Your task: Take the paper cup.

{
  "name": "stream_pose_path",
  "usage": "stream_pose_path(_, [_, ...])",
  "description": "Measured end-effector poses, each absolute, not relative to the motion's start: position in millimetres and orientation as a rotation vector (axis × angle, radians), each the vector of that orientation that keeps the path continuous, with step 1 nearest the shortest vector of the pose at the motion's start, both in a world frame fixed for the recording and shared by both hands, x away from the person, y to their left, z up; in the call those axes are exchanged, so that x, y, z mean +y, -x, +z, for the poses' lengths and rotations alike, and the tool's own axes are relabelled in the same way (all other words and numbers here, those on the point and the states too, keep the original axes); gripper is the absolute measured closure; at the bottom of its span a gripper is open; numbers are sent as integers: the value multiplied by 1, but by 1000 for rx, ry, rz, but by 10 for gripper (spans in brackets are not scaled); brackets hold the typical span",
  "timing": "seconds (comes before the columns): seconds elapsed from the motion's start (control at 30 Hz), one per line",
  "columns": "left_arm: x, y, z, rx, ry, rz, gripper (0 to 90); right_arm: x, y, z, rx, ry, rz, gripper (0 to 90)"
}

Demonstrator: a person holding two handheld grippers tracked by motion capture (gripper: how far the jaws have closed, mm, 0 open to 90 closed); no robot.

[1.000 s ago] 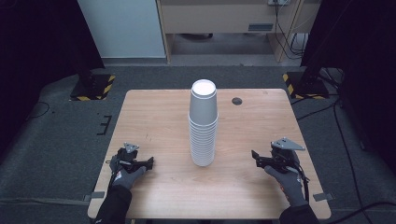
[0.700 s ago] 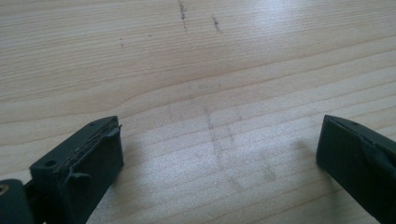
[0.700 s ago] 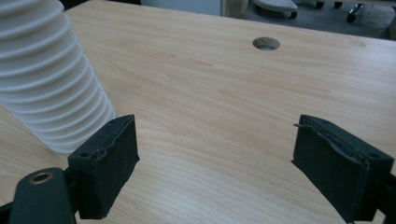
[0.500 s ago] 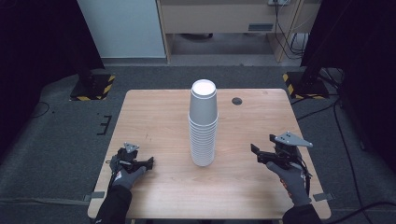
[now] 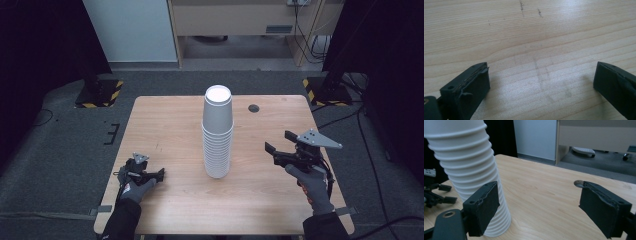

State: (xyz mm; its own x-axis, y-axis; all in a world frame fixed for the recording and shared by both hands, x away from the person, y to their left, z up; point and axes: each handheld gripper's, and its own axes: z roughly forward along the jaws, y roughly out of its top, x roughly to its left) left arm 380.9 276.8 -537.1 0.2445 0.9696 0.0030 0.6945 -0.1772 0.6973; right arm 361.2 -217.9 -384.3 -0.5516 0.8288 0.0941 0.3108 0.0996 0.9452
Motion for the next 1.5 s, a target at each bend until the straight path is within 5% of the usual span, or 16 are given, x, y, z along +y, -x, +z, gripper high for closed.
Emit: stream_pose_path(1.5, [277, -381, -537, 1513, -1945, 618, 0, -147, -369, -305, 1919, -883, 1639, 150])
